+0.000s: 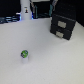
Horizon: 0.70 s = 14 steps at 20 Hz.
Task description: Open the kcup holder, insert the kcup into the holder, and close the kcup holder
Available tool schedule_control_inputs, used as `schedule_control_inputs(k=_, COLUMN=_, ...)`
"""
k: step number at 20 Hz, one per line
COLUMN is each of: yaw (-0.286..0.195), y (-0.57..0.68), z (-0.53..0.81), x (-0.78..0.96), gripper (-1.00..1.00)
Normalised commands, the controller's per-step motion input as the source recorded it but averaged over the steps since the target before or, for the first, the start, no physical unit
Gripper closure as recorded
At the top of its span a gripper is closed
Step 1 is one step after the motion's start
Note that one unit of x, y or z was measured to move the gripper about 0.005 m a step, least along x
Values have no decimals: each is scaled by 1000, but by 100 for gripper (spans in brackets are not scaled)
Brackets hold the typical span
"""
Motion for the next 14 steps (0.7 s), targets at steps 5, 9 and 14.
schedule_control_inputs(k=5, yaw=-156, y=461, z=71, x=-381, gripper=-100)
schedule_control_inputs(k=9, yaw=-176, y=570, z=21, x=-416, gripper=-100)
schedule_control_inputs(k=14, yaw=-177, y=591, z=5, x=-417, gripper=-100)
